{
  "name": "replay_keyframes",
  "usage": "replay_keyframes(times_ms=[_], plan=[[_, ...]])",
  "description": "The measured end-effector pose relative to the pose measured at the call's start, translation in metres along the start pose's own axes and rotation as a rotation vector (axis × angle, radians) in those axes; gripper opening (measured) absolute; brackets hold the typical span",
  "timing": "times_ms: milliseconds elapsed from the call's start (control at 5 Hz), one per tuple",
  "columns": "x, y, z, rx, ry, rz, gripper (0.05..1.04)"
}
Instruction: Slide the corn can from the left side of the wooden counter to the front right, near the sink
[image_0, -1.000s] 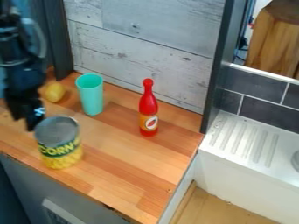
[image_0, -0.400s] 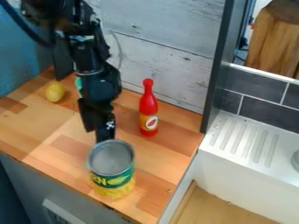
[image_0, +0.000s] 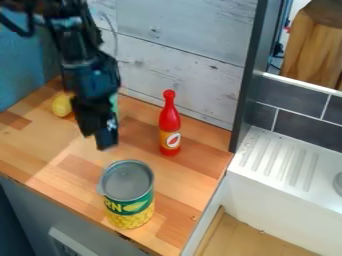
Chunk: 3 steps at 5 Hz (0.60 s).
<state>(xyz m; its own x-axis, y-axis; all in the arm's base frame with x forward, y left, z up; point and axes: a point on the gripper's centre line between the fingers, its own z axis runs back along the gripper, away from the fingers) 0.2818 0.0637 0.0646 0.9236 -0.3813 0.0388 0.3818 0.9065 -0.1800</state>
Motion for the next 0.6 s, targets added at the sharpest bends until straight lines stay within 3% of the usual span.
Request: replay_keyframes(times_ms=[200, 400, 600], plan=[[0.000, 0.005, 0.031, 0.047, -0.075, 0.061, 1.001], [0.015, 0.006, 0.059, 0.100, -0.095, 0.081, 1.001], [0.034, -0.010, 0.070, 0.128, -0.082, 0.052, 1.001]])
